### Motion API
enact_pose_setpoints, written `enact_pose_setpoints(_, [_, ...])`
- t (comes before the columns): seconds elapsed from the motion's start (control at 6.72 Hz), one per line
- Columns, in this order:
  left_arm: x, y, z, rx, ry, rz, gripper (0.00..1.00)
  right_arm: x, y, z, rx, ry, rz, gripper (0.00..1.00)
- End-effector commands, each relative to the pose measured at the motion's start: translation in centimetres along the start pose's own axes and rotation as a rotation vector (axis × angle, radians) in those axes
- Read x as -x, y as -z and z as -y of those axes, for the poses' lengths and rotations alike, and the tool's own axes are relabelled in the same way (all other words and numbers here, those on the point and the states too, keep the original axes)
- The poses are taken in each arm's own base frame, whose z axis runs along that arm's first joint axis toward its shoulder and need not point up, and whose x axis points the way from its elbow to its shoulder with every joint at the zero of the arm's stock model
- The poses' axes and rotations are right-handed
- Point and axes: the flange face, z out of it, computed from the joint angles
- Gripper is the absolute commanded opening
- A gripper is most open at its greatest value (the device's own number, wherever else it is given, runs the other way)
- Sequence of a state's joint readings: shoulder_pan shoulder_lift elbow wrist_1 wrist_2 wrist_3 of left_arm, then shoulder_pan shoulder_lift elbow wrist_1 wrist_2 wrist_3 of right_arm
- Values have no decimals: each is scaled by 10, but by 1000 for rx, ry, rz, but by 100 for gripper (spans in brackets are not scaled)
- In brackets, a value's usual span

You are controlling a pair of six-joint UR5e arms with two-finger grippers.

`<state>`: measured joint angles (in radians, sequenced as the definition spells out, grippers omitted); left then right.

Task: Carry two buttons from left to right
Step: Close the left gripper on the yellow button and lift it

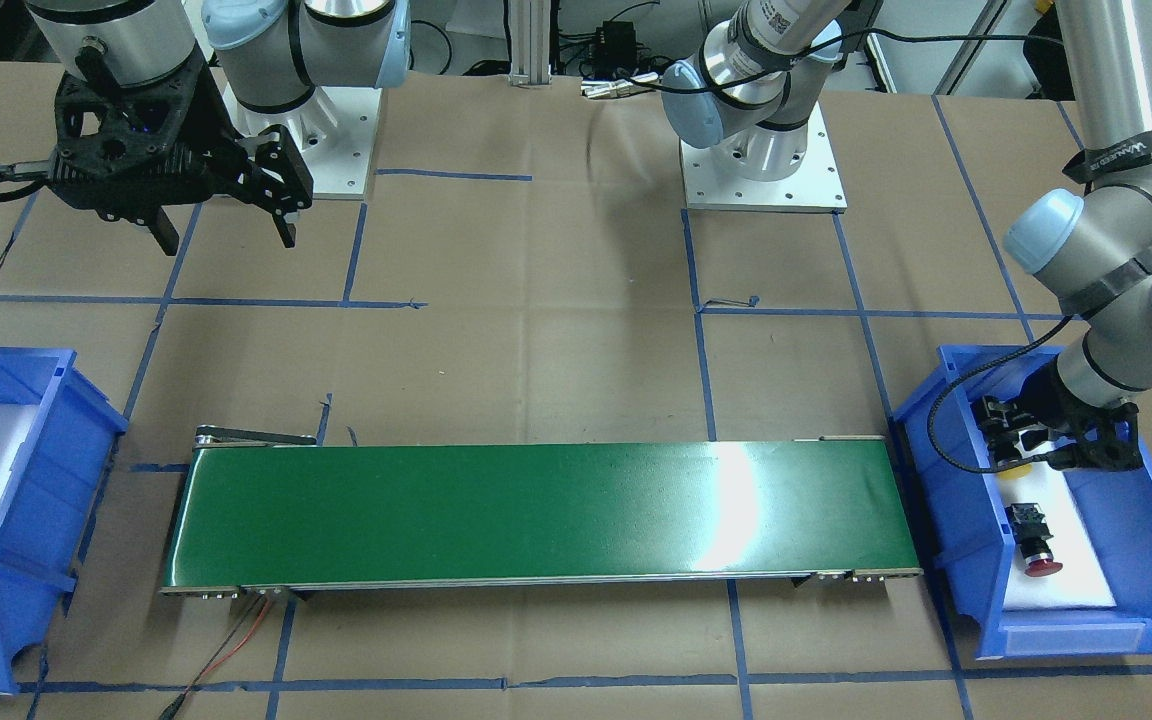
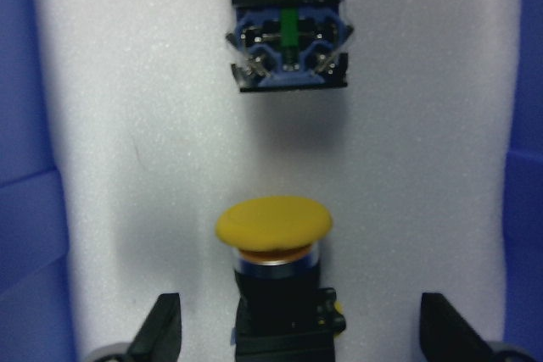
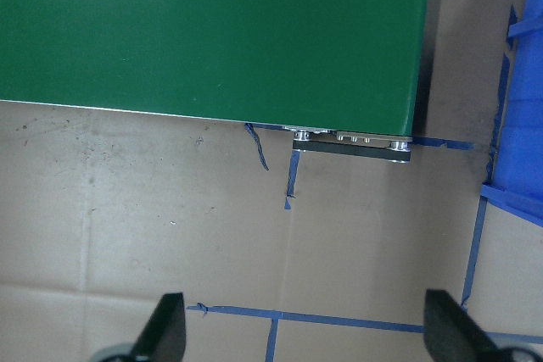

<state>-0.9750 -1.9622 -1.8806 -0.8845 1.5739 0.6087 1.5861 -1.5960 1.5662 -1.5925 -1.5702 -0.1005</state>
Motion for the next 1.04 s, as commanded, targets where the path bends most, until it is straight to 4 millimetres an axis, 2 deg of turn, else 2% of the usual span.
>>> enact_pose_setpoints(0.0, [0,0,0,1,16,1,24,0,1,1,-3,4,-2,100])
enact_pose_setpoints(0.15, [2,3,3,-5,18,5,13,0,0,1,1,4,-4,100])
enact_pose_setpoints(0.45, [2,27,6,-38,24,25,10,0,1,1,-2,2,-2,100])
enact_pose_setpoints(0.6, [1,48,6,-54,25,34,10,0,0,1,1,4,-1,100])
enact_pose_setpoints(0.89, [-1,115,2,-44,25,28,10,0,-1,1,6,4,-2,100])
